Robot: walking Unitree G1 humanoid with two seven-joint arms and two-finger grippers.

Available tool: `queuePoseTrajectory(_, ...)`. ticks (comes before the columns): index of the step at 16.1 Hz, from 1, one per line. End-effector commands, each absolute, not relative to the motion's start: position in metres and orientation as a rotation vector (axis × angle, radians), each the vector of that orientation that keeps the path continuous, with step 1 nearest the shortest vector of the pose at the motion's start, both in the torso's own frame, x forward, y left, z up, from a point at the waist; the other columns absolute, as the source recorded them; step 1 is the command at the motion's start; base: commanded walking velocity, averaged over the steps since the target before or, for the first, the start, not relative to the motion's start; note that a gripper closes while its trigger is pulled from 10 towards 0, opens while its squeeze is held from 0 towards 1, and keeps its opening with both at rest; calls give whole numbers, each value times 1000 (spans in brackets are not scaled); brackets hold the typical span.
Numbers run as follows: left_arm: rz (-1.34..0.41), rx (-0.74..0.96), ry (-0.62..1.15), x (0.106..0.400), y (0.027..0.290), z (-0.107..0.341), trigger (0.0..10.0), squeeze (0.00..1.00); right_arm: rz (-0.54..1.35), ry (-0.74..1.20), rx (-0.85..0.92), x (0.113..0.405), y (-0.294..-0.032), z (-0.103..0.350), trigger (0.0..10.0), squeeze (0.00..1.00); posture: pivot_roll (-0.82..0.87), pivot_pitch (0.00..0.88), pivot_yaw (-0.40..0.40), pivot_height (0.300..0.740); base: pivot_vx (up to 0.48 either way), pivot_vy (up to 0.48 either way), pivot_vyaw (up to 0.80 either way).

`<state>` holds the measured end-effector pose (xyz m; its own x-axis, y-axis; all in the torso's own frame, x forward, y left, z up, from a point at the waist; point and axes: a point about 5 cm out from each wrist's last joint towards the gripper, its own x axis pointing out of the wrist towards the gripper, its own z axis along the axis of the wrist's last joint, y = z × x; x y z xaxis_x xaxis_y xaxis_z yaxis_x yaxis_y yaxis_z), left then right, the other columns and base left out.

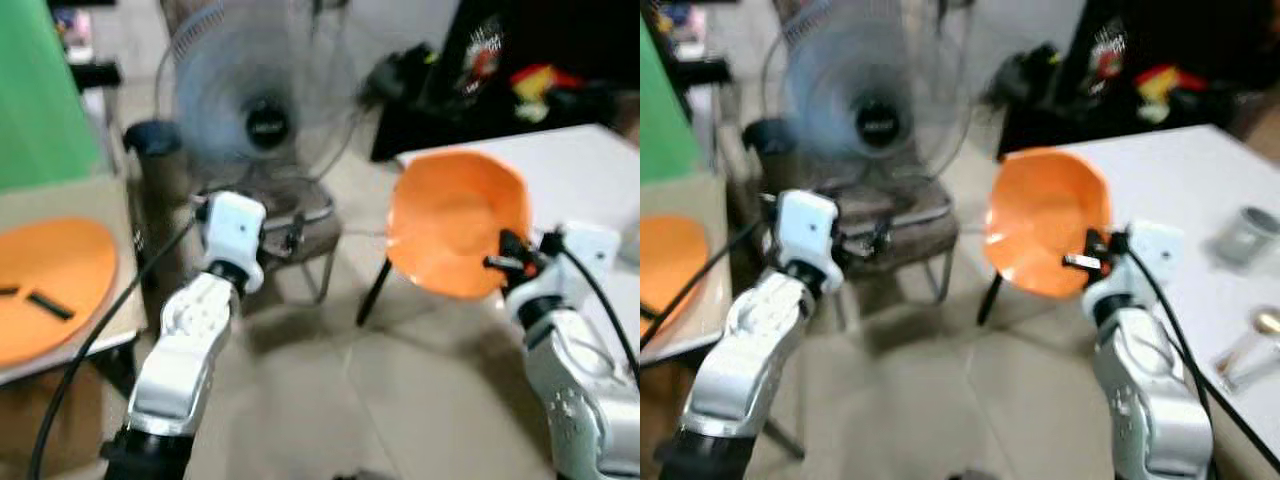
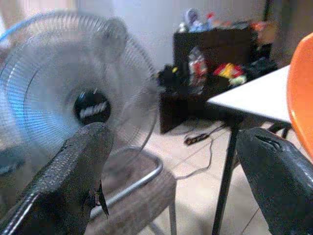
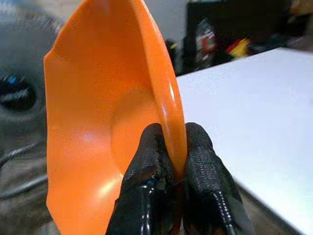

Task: Setting the table

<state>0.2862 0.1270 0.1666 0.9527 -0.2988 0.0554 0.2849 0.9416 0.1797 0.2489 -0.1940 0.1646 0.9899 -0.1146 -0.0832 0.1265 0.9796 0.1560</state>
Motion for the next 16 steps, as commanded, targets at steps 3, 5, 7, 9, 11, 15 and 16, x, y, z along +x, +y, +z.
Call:
queuePoseTrajectory(3,-291,180,-87,287,130,169,10000,0,-106,29,169,249,-191,173,10000,0,20,0,-73,740,0,0,-775)
queuePoseTrajectory(5,-298,179,-88,287,129,169,10000,0,-108,31,169,248,-191,172,10000,0,18,0,-70,740,0,0,-775)
queuePoseTrajectory(7,-307,183,-87,286,129,169,10000,0,-115,34,172,247,-191,171,10000,0,17,0,-65,740,0,0,-775)
queuePoseTrajectory(9,-307,181,-87,287,129,169,10000,0,-118,36,172,247,-191,170,10000,0,16,0,-65,740,0,0,-775)
queuePoseTrajectory(11,-308,179,-86,287,129,169,10000,0,-120,38,170,247,-191,170,10000,0,17,0,-64,740,0,0,-775)
queuePoseTrajectory(15,-311,177,-82,287,130,169,10000,0,-126,40,172,247,-190,169,10000,0,17,0,-61,740,0,285,-775)
queuePoseTrajectory(16,-312,178,-82,288,130,169,10000,0,-127,40,173,247,-190,169,10000,0,17,0,-60,740,0,405,-775)
